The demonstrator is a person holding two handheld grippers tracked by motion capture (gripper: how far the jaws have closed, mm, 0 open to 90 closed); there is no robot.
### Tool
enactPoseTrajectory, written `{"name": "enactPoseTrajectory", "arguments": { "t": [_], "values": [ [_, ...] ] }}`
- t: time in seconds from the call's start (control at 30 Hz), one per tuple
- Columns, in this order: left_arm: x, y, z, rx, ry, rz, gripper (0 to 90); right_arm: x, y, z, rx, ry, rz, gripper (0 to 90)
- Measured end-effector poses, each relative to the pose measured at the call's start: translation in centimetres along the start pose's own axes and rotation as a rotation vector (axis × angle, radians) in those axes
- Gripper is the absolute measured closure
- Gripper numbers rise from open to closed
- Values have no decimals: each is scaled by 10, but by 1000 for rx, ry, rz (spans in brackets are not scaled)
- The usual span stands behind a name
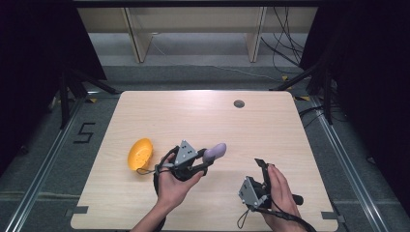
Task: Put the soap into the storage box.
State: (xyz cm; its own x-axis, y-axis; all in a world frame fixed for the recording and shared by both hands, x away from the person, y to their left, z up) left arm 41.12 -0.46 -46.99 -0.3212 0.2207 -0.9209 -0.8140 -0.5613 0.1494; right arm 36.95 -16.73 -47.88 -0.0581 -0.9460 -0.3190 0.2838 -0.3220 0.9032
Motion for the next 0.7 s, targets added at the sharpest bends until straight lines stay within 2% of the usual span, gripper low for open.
{"name": "enactPoseTrajectory", "arguments": {
  "t": [0.03,0.1,0.13,0.17,0.23,0.27,0.3,0.33,0.37,0.6,0.63,0.7],
  "values": [
    [1,0,1,0,3,3,594,2,-1,1,-4,-19,-33,325],
    [2,-1,4,-12,6,1,594,3,0,0,-1,-20,-35,327],
    [2,-2,5,-15,11,0,594,4,-1,0,0,-24,-57,327],
    [1,-3,6,-21,13,-2,594,5,0,0,-3,-26,-52,327],
    [1,-5,9,-37,15,-4,594,6,5,-2,2,-5,5,327],
    [0,-6,11,-40,22,-8,594,8,6,-3,8,-8,5,327],
    [0,-7,12,-48,25,-10,594,10,2,-2,3,-37,-64,327],
    [-1,-8,13,-52,31,-6,594,10,7,-3,9,-15,-3,327],
    [-1,-8,14,-59,33,-12,594,12,4,-2,6,-41,-58,327],
    [-3,-12,22,-89,65,-9,594,19,3,-4,-13,-58,-79,332],
    [-3,-12,23,-90,68,-4,594,19,5,-5,-10,-41,-51,333],
    [-3,-13,25,-94,72,-6,593,19,0,-3,-16,-81,-137,345]
  ]
}}
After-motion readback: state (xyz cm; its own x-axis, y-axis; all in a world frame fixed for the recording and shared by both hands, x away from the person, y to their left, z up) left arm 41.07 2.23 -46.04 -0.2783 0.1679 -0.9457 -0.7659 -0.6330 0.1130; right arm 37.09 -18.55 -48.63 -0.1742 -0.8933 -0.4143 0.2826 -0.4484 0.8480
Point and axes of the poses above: each handheld gripper's, and its own axes: z roughly backward along the jaws, x roughly out of its underside, y roughly to its right, the point moved 10 cm from there along -z, roughly forward along the jaws, and after that the axes turned 12 degrees about x, right-handed, at the moved point
